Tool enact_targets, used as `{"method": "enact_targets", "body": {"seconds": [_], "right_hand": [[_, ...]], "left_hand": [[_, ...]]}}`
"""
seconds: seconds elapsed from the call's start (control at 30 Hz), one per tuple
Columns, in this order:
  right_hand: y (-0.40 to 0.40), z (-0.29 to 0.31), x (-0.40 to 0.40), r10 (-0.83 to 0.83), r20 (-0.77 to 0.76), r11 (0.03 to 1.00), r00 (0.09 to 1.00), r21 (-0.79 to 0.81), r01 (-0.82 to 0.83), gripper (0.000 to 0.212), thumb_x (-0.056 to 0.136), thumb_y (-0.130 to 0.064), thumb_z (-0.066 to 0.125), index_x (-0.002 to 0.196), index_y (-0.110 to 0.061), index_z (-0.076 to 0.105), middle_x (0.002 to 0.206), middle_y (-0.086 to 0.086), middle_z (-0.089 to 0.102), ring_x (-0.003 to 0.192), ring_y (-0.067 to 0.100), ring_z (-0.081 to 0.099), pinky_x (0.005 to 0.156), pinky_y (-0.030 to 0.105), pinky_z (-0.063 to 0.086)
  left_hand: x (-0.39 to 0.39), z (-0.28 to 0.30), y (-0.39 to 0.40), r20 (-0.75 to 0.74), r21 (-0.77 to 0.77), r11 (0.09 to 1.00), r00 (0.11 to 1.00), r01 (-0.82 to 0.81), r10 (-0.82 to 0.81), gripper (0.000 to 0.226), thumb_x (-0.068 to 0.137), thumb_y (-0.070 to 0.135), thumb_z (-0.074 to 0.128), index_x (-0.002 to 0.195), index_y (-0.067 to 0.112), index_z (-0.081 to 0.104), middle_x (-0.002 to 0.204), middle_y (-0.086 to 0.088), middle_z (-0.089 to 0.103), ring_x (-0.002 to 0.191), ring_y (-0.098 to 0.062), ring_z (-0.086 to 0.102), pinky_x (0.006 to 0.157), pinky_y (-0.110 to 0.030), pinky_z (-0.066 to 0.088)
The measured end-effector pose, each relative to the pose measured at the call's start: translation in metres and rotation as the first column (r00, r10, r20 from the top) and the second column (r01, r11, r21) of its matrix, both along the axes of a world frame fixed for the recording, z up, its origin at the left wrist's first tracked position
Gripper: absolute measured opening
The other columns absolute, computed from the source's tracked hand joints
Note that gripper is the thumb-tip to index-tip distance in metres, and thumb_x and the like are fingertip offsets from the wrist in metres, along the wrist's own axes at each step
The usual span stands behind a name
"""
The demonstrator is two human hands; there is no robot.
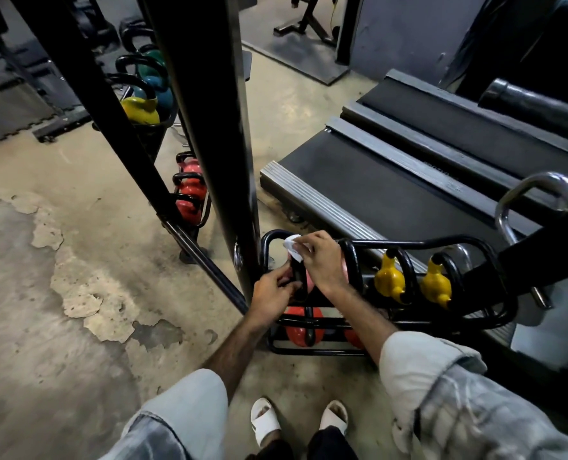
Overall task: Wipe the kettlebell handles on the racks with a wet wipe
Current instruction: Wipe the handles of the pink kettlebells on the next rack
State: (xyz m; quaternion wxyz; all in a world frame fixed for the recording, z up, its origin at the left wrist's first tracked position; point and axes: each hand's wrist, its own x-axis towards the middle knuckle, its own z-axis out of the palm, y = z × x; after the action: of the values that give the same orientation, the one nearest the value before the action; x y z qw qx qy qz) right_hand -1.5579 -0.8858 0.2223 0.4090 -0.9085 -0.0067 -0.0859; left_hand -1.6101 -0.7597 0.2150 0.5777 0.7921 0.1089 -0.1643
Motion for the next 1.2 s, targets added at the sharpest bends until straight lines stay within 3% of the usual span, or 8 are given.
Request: {"method": "enact_targets", "body": {"seconds": [0.07,0.13,0.23,0.37,0.53,0.87,1.07,1.2], "right_hand": [[0.0,-0.003,-0.009,0.025,0.02,1.0,0.999,-0.006,-0.025,0.012,0.084,-0.015,0.075,0.095,-0.015,0.077,0.093,0.0,0.062,0.083,0.011,0.061,0.074,0.005,0.041],[-0.006,-0.01,-0.028,0.07,0.046,0.997,0.997,-0.023,-0.069,0.012,0.083,-0.014,0.076,0.094,-0.017,0.076,0.097,-0.002,0.06,0.087,0.007,0.06,0.076,0.004,0.042],[-0.017,-0.013,-0.05,0.092,0.062,0.996,0.994,0.0,-0.092,0.013,0.082,-0.015,0.076,0.096,-0.014,0.076,0.097,-0.001,0.061,0.085,0.002,0.057,0.076,0.003,0.042],[-0.013,-0.006,-0.044,0.11,0.073,0.993,0.991,-0.045,-0.107,0.018,0.081,-0.006,0.072,0.099,-0.01,0.075,0.1,0.005,0.063,0.088,0.005,0.056,0.079,0.001,0.038],[-0.01,-0.006,-0.043,0.078,0.109,0.997,0.991,-0.011,-0.078,0.017,0.081,-0.009,0.072,0.097,-0.009,0.075,0.1,0.006,0.062,0.089,0.003,0.053,0.081,0.005,0.04],[-0.003,-0.018,-0.053,0.06,0.158,0.998,0.986,0.026,-0.065,0.018,0.079,-0.016,0.074,0.097,-0.013,0.075,0.099,0.005,0.06,0.088,0.002,0.052,0.074,0.019,0.051],[-0.012,-0.043,-0.091,0.111,0.171,0.99,0.979,0.063,-0.123,0.014,0.085,-0.021,0.074,0.097,-0.014,0.074,0.109,0.002,0.055,0.093,0.008,0.059,0.074,0.026,0.054],[-0.011,-0.037,-0.084,0.105,0.19,0.991,0.976,0.063,-0.119,0.016,0.085,-0.022,0.073,0.098,-0.013,0.073,0.107,0.004,0.057,0.092,0.01,0.061,0.074,0.024,0.054]], "left_hand": [[0.005,-0.01,0.004,-0.03,-0.04,0.993,0.993,-0.113,0.112,0.04,0.088,0.013,0.053,0.123,0.032,0.058,0.104,-0.002,0.071,0.102,-0.019,0.066,0.092,-0.043,0.053],[0.01,-0.014,0.002,-0.082,-0.09,0.97,0.972,-0.228,0.221,0.034,0.094,0.018,0.044,0.12,0.036,0.057,0.101,-0.004,0.07,0.094,-0.024,0.068,0.082,-0.049,0.057],[0.017,0.007,-0.009,-0.032,-0.057,0.969,0.97,-0.241,0.239,0.032,0.098,0.033,0.038,0.126,0.04,0.052,0.12,0.003,0.063,0.104,-0.02,0.063,0.092,-0.044,0.052],[0.04,0.025,-0.021,-0.054,0.048,0.969,0.968,-0.242,0.245,0.038,0.1,0.036,0.034,0.129,0.022,0.055,0.125,-0.001,0.059,0.111,-0.021,0.055,0.097,-0.033,0.044],[0.067,0.029,-0.034,-0.069,-0.012,0.937,0.936,-0.348,0.346,0.016,0.089,0.014,0.058,0.101,0.006,0.065,0.094,-0.009,0.065,0.089,-0.022,0.059,0.078,-0.027,0.046],[0.089,0.012,-0.033,-0.028,0.179,0.963,0.977,-0.202,0.21,0.014,0.079,0.018,0.066,0.091,0.014,0.072,0.096,-0.005,0.073,0.094,-0.022,0.066,0.088,-0.035,0.054],[0.097,-0.007,-0.028,-0.063,0.186,0.97,0.983,-0.155,0.17,0.011,0.068,0.029,0.07,0.078,0.034,0.074,0.091,-0.005,0.074,0.084,-0.023,0.07,0.074,-0.046,0.059],[0.082,0.025,-0.027,0.034,0.276,0.958,0.997,-0.081,0.075,0.02,0.079,0.023,0.07,0.098,0.02,0.074,0.105,-0.009,0.072,0.098,-0.024,0.067,0.088,-0.037,0.055]]}}
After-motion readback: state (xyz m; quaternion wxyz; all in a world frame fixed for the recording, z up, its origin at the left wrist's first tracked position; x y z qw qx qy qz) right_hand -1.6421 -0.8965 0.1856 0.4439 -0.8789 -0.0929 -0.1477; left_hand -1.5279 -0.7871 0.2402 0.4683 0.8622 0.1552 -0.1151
